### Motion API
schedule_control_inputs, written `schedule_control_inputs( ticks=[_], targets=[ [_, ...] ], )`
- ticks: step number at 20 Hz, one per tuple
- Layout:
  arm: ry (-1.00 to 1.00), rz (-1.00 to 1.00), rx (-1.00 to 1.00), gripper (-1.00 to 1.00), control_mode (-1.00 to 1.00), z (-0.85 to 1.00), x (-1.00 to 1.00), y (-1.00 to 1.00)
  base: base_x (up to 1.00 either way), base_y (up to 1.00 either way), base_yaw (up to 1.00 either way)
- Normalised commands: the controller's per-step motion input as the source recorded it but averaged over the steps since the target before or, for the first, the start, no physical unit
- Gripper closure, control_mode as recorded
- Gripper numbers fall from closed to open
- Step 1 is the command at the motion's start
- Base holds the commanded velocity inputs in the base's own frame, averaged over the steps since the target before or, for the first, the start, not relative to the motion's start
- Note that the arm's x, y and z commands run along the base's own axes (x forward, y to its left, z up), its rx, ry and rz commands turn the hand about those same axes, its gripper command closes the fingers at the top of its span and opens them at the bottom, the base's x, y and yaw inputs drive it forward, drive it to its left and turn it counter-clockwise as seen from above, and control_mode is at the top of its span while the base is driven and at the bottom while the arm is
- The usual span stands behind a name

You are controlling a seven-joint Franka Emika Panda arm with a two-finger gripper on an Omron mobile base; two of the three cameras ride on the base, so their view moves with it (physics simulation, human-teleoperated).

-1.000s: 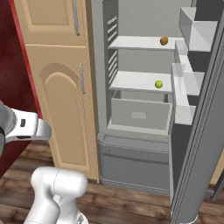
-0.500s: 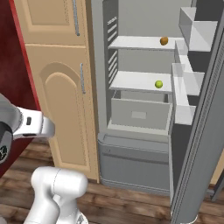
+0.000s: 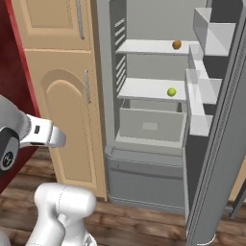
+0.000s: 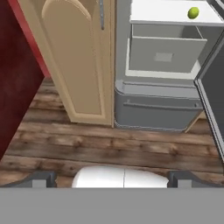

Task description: Retrieve the apple and pear from the fridge and place them into the bowl on the dining table.

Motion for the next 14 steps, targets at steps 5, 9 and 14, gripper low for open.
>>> schedule_control_inputs(
  ticks=[5,9,14],
  targets=[
    [0.00,0.00,0.00,-1.00,1.00,0.00,0.00,0.00,0.15,-0.01,-0.11],
    [0.00,0.00,0.00,-1.00,1.00,0.00,0.00,0.00,0.01,-0.09,-0.12],
    [0.00,0.00,0.00,-1.00,1.00,0.00,0.00,0.00,0.00,-0.06,-0.14]
  ],
)
